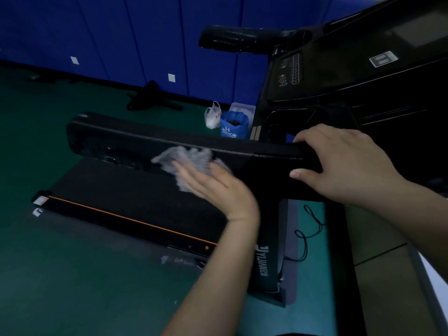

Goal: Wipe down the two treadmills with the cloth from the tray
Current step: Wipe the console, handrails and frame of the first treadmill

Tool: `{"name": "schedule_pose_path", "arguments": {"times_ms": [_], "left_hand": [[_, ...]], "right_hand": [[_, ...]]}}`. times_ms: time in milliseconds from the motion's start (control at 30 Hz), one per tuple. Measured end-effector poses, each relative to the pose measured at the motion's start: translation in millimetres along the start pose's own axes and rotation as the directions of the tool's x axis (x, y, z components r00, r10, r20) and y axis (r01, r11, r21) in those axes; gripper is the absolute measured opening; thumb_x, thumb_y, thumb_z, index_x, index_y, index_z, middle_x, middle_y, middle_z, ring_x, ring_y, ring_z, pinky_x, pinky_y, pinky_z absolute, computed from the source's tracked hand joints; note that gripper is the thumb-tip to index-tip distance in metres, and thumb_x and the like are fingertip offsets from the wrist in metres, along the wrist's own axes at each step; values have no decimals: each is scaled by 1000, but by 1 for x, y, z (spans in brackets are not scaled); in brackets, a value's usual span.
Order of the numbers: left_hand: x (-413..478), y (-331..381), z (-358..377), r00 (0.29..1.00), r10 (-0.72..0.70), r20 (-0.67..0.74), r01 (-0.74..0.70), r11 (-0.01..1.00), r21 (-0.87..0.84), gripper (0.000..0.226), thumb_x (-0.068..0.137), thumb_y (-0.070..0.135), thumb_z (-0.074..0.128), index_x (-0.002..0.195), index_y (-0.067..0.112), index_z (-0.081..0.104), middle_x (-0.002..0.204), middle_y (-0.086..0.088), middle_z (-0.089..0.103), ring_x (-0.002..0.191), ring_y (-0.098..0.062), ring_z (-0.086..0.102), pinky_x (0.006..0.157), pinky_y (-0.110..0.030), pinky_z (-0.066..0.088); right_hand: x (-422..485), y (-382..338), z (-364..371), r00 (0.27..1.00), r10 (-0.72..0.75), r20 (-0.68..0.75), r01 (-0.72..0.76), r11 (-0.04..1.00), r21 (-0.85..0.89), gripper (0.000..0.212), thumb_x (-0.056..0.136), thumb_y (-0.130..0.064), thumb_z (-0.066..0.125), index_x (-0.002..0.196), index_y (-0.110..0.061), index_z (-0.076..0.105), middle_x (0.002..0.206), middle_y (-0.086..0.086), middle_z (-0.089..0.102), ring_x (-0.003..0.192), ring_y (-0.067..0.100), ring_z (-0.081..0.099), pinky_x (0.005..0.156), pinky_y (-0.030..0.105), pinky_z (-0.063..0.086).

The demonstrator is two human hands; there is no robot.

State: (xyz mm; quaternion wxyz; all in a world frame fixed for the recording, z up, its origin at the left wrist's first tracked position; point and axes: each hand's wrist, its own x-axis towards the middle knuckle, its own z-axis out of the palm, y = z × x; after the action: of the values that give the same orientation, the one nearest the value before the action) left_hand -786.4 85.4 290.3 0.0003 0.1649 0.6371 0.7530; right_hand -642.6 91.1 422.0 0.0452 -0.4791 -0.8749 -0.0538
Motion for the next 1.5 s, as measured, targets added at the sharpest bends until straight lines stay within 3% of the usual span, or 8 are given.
{"name": "schedule_pose_path", "arguments": {"times_ms": [133,433,600,700,933,1133,1267,1500], "left_hand": [[-43,6,6,987,47,151,-47,999,-7,59,99,43,28,149,13,20,154,0,12,144,-14,4,117,-26,2],[98,-25,-19,995,-77,-59,74,996,-46,57,97,27,36,146,0,25,154,-23,16,143,-34,16,115,-31,13],[179,-33,-31,915,-340,-216,298,932,-206,55,102,26,33,148,0,17,157,-15,14,144,-25,19,111,-18,15],[132,-21,-25,930,-334,-152,301,932,-204,53,102,15,37,146,-6,17,154,-22,15,143,-28,19,104,-4,11],[100,-14,-24,938,-345,15,339,912,-231,58,101,25,35,152,17,8,158,-8,-3,143,-19,18,111,-24,24],[215,-40,-45,925,-344,-157,307,925,-223,50,102,17,35,147,-2,22,151,-24,19,140,-29,28,102,-5,19],[284,-54,-59,870,-427,-246,379,898,-222,45,103,25,32,144,6,34,139,-22,38,125,-29,46,95,-20,34],[187,-35,-44,903,-382,-198,357,922,-149,44,101,16,38,143,1,33,136,-23,46,126,-32,45,94,-7,29]], "right_hand": [[-1,-2,-1,1000,12,-6,-12,1000,-13,60,78,-57,57,129,-28,45,125,-6,53,119,20,50,104,39,32],[9,-7,-9,996,33,84,-36,999,35,61,72,-60,59,125,-35,45,121,-7,46,119,19,44,103,43,33],[37,-45,-6,993,-112,-18,114,987,110,63,74,-62,56,129,-34,45,121,-6,44,119,18,42,110,44,27],[69,-83,4,980,-195,41,189,975,113,68,76,-69,52,134,-35,40,124,-5,48,120,20,46,107,44,33],[98,-120,25,972,-197,124,180,974,141,62,80,-67,53,132,-36,38,125,-5,49,114,20,52,95,44,43],[99,-115,21,965,-193,178,161,970,180,62,80,-67,50,133,-40,35,124,-9,46,110,17,53,97,44,42],[101,-114,22,966,-184,184,143,966,214,61,77,-70,49,131,-43,35,124,-11,46,107,17,55,98,48,43],[101,-115,23,966,-183,184,134,959,249,58,74,-69,50,126,-45,38,109,-17,43,98,10,51,94,45,45]]}}
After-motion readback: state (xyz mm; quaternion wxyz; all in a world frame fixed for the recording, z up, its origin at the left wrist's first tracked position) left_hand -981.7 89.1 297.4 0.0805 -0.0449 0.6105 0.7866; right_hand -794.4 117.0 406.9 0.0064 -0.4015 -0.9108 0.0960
